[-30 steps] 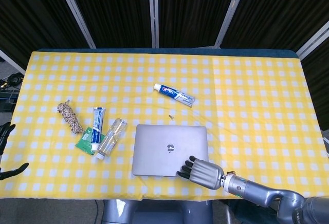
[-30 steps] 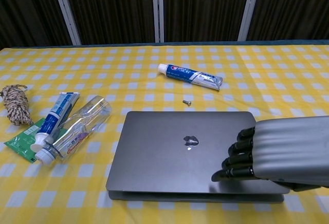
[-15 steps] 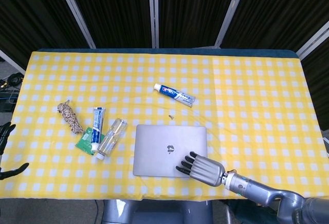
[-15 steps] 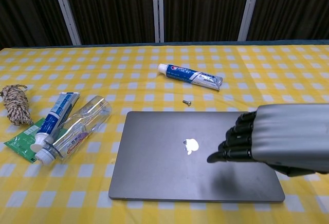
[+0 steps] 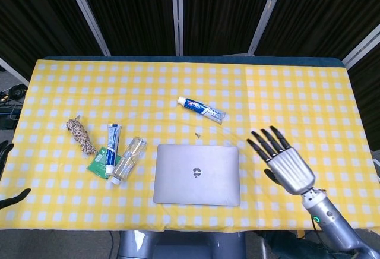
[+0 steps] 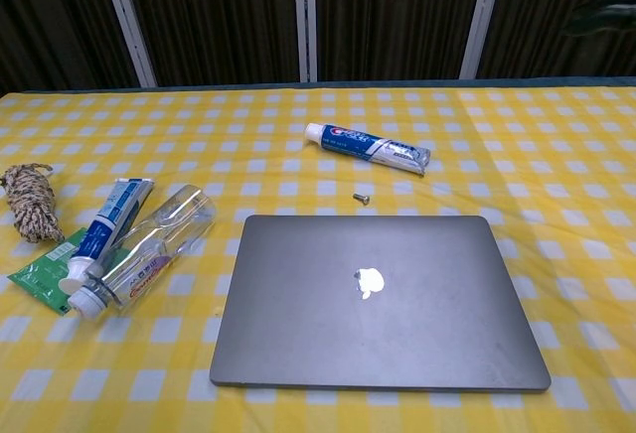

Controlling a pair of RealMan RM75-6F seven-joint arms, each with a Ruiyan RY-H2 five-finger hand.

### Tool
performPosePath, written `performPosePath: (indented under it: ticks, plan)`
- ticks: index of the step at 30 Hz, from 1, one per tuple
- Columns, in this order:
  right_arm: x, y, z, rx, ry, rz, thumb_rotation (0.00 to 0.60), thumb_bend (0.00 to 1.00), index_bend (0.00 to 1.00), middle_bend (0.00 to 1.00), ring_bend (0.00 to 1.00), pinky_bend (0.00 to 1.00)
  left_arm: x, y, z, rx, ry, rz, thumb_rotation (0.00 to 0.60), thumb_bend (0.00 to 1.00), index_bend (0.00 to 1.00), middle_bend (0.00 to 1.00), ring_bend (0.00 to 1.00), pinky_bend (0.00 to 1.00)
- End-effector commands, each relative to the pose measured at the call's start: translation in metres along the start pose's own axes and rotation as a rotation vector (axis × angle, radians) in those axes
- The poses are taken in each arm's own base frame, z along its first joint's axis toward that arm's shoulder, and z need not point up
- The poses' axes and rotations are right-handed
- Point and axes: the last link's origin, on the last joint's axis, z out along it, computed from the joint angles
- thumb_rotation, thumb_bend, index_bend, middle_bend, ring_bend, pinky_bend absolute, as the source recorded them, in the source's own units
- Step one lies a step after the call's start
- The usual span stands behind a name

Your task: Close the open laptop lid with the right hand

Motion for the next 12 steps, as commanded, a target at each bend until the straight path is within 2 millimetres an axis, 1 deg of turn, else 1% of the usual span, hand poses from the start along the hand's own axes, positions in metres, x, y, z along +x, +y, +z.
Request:
performPosePath:
  ticks: [1, 3, 5, 8, 12]
  plan:
    - [0.006, 0.012, -0.027, -0.152, 0.003, 0.093, 0.600, 0.00, 0.00, 0.00, 0.00, 0.00, 0.000, 0.001, -0.002, -0.003, 0.002, 0.000, 0.600, 0.00, 0.00, 0.00, 0.00, 0.00]
    - [0.001, 0.019, -0.046, -0.230, 0.003, 0.123, 0.600, 0.00, 0.00, 0.00, 0.00, 0.00, 0.000, 0.002, -0.003, -0.007, 0.003, 0.002, 0.600, 0.00, 0.00, 0.00, 0.00, 0.00]
    - [-0.005, 0.022, -0.055, -0.263, 0.005, 0.131, 0.600, 0.00, 0.00, 0.00, 0.00, 0.00, 0.000, 0.003, -0.004, -0.010, 0.004, 0.004, 0.600, 0.00, 0.00, 0.00, 0.00, 0.00]
    - [-0.012, 0.029, -0.064, -0.295, 0.013, 0.110, 0.600, 0.00, 0.00, 0.00, 0.00, 0.00, -0.001, 0.003, -0.004, -0.011, 0.003, 0.002, 0.600, 0.00, 0.00, 0.00, 0.00, 0.00]
    - [-0.016, 0.032, -0.070, -0.319, 0.029, 0.124, 0.600, 0.00, 0.00, 0.00, 0.00, 0.00, -0.001, 0.004, -0.004, -0.012, 0.000, 0.002, 0.600, 0.00, 0.00, 0.00, 0.00, 0.00]
